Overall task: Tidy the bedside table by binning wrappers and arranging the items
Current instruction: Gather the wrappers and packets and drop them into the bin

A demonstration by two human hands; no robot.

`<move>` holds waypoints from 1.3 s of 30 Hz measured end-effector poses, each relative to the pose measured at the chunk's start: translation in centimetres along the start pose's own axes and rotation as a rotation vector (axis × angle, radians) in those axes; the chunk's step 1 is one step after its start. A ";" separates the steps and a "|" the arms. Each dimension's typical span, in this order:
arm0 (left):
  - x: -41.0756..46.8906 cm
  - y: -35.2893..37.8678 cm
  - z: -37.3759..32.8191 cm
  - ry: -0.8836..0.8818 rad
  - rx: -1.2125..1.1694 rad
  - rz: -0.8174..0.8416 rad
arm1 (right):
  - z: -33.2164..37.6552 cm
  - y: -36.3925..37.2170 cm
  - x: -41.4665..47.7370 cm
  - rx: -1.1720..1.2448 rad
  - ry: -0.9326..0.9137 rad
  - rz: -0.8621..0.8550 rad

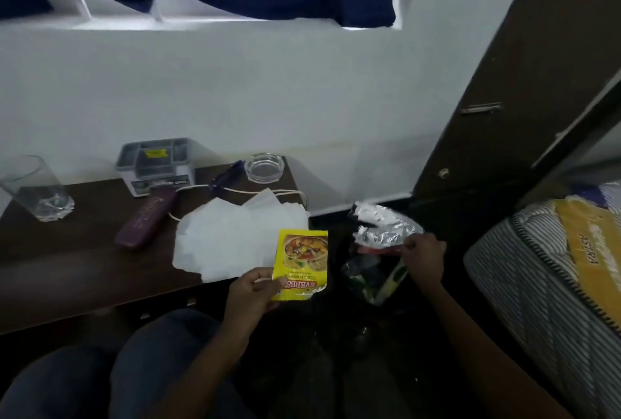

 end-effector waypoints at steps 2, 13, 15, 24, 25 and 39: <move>0.4 -0.3 0.2 -0.006 0.051 0.007 | -0.6 2.0 -0.8 -0.001 0.030 0.104; 1.0 -0.7 1.6 -0.067 0.096 0.010 | 9.2 1.1 -7.7 0.713 -0.050 0.604; 0.8 -0.7 1.5 -0.064 0.105 0.015 | 11.9 0.7 -10.8 0.841 -0.069 0.848; 0.6 -0.8 1.3 -0.039 0.098 -0.001 | 16.2 -0.8 -14.1 1.217 -0.081 0.947; 0.6 -0.7 1.4 -0.043 0.094 0.007 | 16.0 -0.9 -13.9 1.160 -0.106 0.902; 0.6 -0.6 1.7 -0.108 0.029 0.003 | 3.5 5.8 -7.9 1.139 0.717 0.607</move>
Point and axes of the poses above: each hand's wrist, its own x-axis towards the middle knuckle, its own y-axis out of the palm, z = x × y, the point moved 8 cm from there along x, towards the middle knuckle, and after that the axes turned 8 degrees about -x, right-handed, at the moved point
